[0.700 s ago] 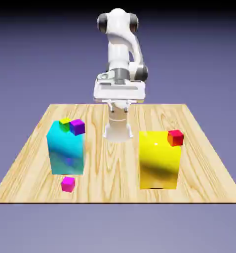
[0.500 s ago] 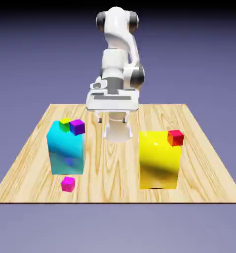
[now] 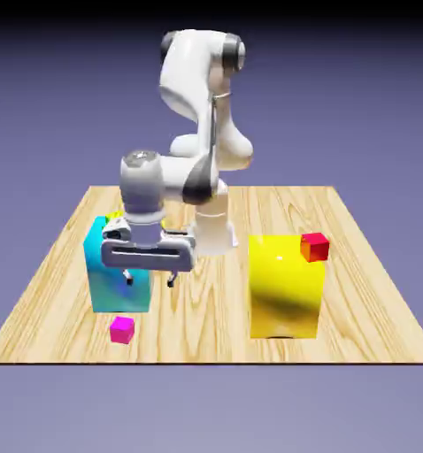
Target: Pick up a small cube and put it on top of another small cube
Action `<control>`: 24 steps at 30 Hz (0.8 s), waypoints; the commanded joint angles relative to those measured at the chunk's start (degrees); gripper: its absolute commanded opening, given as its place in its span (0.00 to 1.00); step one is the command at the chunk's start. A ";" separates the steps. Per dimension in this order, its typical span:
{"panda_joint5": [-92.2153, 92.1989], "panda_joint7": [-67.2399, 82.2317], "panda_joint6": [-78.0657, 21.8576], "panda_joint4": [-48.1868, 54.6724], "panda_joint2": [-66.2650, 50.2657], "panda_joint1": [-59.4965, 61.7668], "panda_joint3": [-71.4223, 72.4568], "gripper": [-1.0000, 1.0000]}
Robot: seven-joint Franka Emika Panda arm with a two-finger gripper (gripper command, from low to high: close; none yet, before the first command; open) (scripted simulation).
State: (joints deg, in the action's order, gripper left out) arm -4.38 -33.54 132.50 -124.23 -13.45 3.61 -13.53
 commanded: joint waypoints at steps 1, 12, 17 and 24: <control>-0.20 0.40 -1.87 1.66 -2.08 0.20 -0.61 0.50; -2.05 4.17 -19.43 17.21 -21.59 2.02 -6.33 0.50; -3.73 5.04 -10.96 13.38 -26.39 2.82 -5.01 0.00; -0.76 2.45 -23.03 15.66 -16.19 3.39 -6.29 0.00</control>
State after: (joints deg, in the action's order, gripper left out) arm -5.31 -31.04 109.46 -108.56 -29.65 7.00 -19.82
